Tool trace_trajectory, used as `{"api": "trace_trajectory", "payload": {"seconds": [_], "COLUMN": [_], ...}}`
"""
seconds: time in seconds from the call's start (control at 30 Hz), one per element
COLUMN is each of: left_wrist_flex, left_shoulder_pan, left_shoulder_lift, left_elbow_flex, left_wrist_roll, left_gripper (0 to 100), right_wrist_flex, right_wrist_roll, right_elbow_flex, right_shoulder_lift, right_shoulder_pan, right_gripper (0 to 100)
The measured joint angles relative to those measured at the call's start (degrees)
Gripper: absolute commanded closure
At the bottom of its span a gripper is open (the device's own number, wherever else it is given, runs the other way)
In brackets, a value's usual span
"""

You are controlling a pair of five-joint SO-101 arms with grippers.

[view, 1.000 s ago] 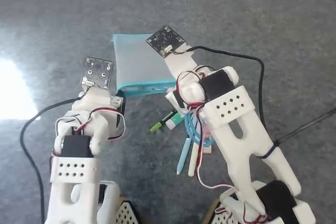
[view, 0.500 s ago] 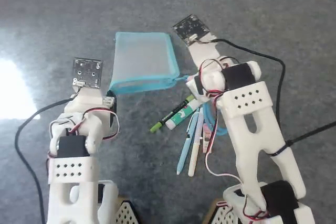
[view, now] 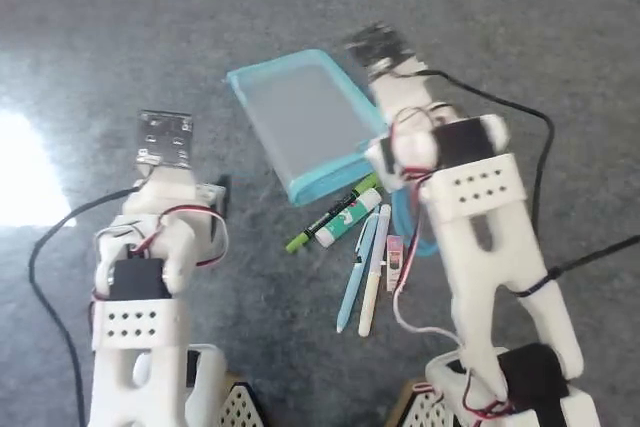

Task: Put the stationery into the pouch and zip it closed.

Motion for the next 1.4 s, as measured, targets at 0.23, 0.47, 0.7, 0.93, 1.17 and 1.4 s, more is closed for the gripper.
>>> {"api": "trace_trajectory", "payload": {"seconds": [0.23, 0.47, 0.7, 0.93, 1.17, 1.4], "left_wrist_flex": [1.05, 1.05, 2.2, 4.84, -2.46, -7.12], "left_shoulder_pan": [9.14, 6.24, 3.78, 3.16, -1.41, -2.11], "left_shoulder_lift": [0.0, 0.0, 0.0, -0.09, -0.09, -0.09], "left_elbow_flex": [0.35, 0.35, -1.41, -4.75, -0.88, 4.75], "left_wrist_roll": [0.0, -2.02, -2.2, -2.02, -1.93, -3.16], "left_gripper": [64, 64, 64, 65, 65, 66], "right_wrist_flex": [9.67, 15.47, 17.49, 17.49, 18.64, 18.81], "right_wrist_roll": [-1.41, -1.67, -1.67, -1.67, -1.67, -1.67], "right_elbow_flex": [-7.12, -16.0, -16.7, -16.7, -16.7, -16.7], "right_shoulder_lift": [0.0, -0.09, -0.09, -0.09, -0.09, -0.09], "right_shoulder_pan": [-6.33, -6.59, -7.65, -7.65, -7.65, -7.74], "right_gripper": [99.1, 99.1, 99.1, 99.1, 99.1, 99.1]}}
